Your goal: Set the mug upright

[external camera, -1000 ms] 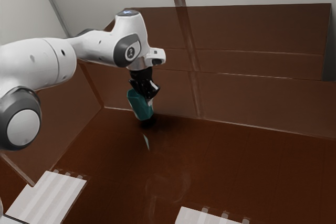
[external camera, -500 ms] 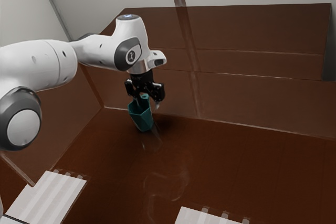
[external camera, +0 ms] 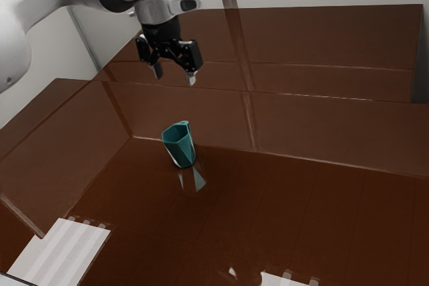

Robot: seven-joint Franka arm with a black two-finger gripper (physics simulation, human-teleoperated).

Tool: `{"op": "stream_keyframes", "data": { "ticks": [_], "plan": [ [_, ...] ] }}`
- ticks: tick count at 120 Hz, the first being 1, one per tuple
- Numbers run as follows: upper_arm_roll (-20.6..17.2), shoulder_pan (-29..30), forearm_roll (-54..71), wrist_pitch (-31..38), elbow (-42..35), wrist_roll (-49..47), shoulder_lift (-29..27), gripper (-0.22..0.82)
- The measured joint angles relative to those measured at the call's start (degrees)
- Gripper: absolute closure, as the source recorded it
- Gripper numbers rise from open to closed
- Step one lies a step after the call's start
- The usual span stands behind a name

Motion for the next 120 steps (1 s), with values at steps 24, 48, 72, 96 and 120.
{"op": "stream_keyframes", "data": {
  "ticks": [24,48,72,96,120],
  "plan": [
    [-0.47,1.2,-0.09,-2.93,0.46,-0.26,1.4,0.01],
    [-0.41,2.0,-1.28,-3.75,0.85,-0.56,1.22,0.0],
    [-0.82,1.44,-1.49,-4.06,1.68,-0.83,1.36,0.0],
    [-0.78,1.95,-1.44,-4.26,1.76,-1.05,1.13,0.0],
    [-1.57,2.03,-1.2,-4.74,1.83,-1.58,0.88,0.0]
  ]
}}
